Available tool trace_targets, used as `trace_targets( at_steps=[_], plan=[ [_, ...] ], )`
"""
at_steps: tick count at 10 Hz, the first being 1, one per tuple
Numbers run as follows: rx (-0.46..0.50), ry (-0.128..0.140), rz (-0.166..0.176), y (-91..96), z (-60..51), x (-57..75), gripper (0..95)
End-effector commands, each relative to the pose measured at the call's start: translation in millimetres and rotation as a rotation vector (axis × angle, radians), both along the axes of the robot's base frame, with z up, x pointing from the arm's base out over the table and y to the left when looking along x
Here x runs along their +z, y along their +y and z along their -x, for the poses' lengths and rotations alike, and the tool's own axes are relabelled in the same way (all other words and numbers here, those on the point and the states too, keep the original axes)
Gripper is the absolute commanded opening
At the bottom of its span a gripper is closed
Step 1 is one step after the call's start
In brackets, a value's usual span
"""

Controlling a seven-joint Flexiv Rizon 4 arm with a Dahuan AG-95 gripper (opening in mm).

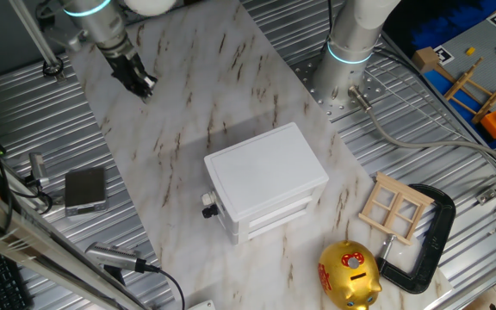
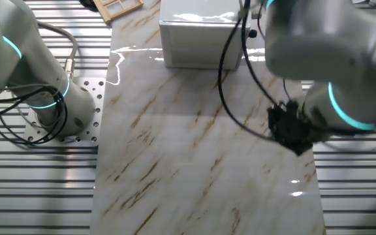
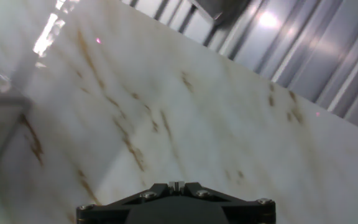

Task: Put things in the drawer

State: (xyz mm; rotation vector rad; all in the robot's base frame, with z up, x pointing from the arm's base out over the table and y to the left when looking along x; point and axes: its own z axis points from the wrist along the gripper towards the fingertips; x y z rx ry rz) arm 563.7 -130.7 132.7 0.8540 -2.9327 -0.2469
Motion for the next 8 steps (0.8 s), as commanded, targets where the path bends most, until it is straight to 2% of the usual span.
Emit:
trace_targets(
  at_steps=[1, 8],
  plan=[
    [0.016, -0.013, -0.001, -11.4, 3.3, -4.9, 0.0],
    [0.003, -0.017, 0.01, -13.7, 6.5, -4.7, 0.0]
  ],
)
